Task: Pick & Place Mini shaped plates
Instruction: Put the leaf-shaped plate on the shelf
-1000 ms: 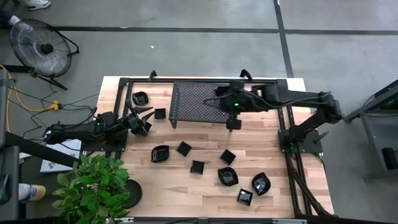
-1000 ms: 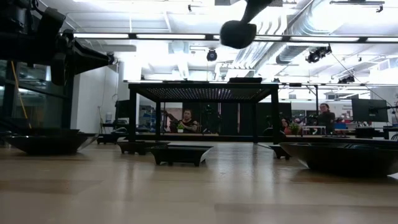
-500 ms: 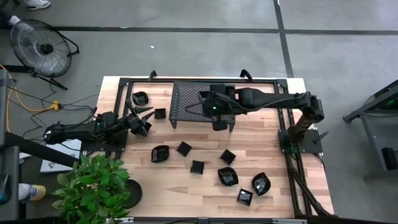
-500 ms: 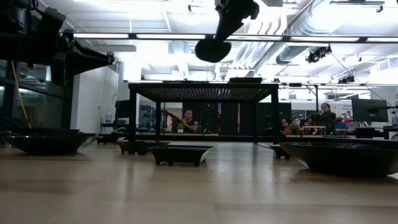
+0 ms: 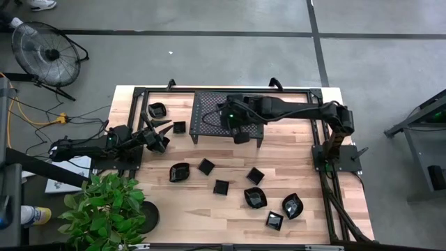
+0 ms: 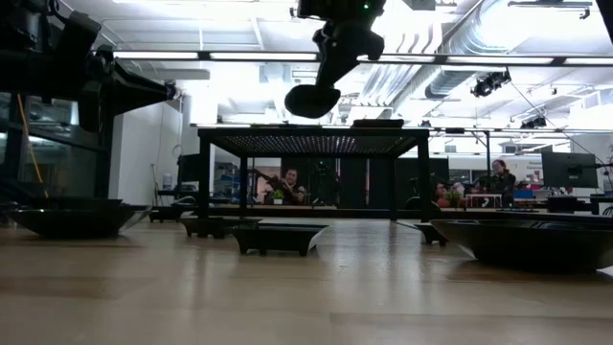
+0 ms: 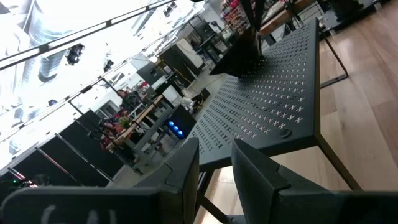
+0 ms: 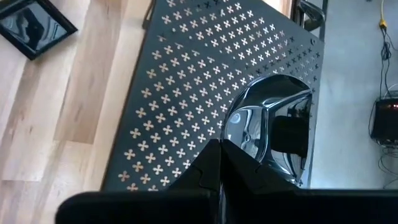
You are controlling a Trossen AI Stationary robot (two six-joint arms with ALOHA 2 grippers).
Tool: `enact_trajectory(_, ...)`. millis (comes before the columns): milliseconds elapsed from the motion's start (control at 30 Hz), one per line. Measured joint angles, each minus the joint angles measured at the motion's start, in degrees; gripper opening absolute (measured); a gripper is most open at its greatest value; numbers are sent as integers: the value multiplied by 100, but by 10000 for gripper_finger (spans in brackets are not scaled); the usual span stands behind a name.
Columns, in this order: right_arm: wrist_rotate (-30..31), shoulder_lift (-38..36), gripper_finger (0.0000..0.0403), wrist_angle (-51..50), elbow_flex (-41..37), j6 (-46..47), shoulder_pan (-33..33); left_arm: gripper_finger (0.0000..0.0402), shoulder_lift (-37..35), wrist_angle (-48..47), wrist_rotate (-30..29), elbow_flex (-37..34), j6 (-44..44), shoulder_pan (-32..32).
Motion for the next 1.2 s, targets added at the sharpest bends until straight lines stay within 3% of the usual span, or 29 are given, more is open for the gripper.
enact_trajectory(333,-453,0,0,255,-64,670,-96,92,1,1,1,0,0,0)
enact_trajectory(733,69,-2,0,768,-778,422,-92,92,0,1,1,0,0,0)
enact_trajectory(1200,-10,-2,2,901,-994,361,-3,92,1,1,1,0,-1,-2)
